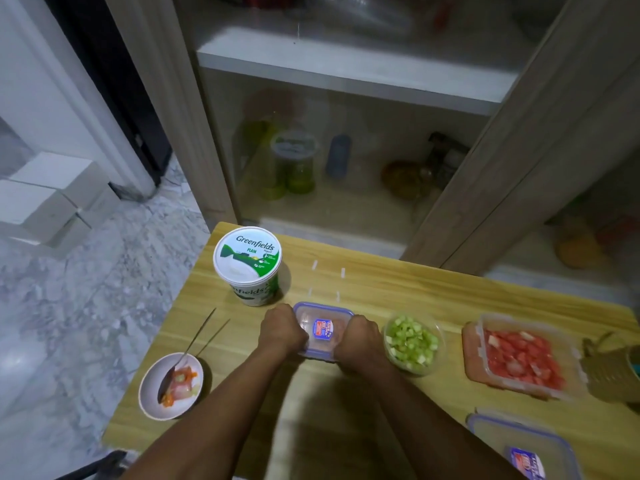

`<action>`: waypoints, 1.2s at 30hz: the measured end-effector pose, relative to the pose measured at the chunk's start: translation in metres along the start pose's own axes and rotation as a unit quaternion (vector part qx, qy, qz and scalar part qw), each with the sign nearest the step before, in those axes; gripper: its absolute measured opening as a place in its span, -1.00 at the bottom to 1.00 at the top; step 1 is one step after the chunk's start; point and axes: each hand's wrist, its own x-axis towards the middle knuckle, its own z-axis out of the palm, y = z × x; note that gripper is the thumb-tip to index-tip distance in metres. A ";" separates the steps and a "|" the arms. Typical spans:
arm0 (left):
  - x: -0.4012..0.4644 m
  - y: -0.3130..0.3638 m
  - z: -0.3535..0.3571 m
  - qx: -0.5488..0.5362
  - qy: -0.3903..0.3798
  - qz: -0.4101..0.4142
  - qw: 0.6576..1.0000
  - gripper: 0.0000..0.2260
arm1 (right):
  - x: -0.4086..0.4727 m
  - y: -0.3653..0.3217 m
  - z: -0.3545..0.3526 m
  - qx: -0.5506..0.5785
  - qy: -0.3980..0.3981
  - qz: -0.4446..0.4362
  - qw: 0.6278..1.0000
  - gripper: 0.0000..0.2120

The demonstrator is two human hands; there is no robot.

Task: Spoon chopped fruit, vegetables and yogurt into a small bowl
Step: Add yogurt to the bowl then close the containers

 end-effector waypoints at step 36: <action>-0.159 0.035 0.145 -0.134 -0.050 -0.064 0.988 -0.71 | -0.084 0.181 -0.011 0.050 0.013 0.068 0.996 -0.80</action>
